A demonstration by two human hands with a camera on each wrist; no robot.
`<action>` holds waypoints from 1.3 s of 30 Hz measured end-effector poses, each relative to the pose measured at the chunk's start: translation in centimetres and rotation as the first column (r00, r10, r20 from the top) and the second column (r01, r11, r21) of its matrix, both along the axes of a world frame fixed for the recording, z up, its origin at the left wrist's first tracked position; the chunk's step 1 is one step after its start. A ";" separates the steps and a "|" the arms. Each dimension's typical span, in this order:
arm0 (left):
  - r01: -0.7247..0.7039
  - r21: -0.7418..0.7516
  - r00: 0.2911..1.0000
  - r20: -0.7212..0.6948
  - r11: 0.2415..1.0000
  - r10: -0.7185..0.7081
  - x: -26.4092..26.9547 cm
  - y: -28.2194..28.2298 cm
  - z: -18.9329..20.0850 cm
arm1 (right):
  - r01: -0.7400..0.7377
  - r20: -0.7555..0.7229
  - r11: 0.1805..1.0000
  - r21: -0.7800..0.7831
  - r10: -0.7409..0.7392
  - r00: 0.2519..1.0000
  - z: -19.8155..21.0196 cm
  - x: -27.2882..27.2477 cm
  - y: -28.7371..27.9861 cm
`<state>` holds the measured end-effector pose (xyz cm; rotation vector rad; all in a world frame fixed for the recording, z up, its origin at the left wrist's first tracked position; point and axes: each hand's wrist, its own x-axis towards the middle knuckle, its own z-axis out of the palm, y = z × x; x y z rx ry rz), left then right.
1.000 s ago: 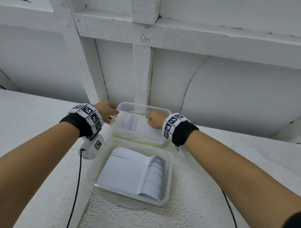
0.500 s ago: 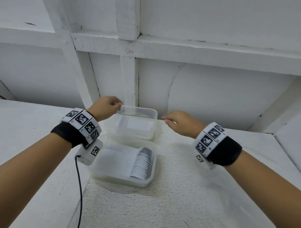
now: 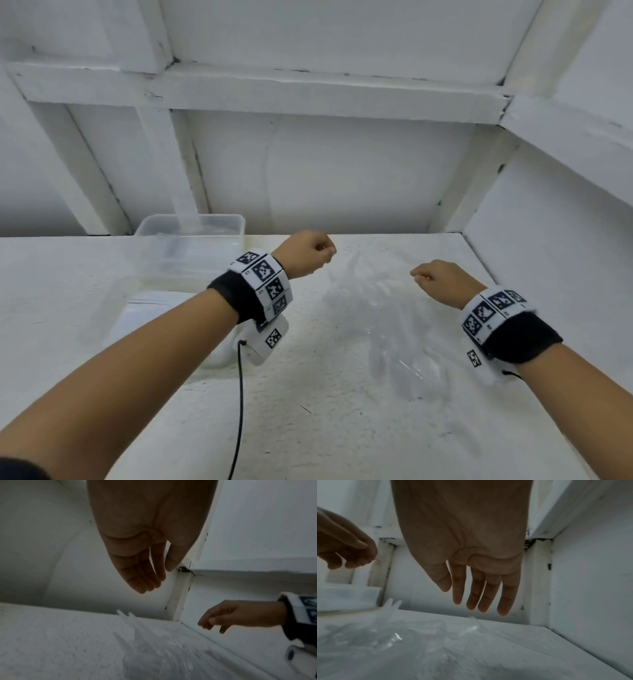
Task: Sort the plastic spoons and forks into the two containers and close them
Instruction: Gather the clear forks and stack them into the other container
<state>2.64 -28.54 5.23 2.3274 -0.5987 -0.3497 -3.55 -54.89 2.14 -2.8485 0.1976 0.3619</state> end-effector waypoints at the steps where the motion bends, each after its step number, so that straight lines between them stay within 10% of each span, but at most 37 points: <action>1: 0.000 0.044 1.000 0.009 0.999 0.000 0.1 -1.1 -0.7 | 0.035 -0.003 0.999 -0.004 -0.035 0.999 -0.4 -0.1 -1.0; 14: 0.140 0.523 0.987 -0.004 0.841 -0.162 1.5 -7.0 -7.1 | 0.173 -0.067 0.982 -0.079 -0.178 0.982 -4.8 3.0 -6.4; 39: 0.062 0.632 0.998 -0.028 0.773 -0.057 -5.9 1.1 -7.2 | 0.010 -0.048 1.000 -0.010 -0.011 0.999 -5.8 -1.9 0.2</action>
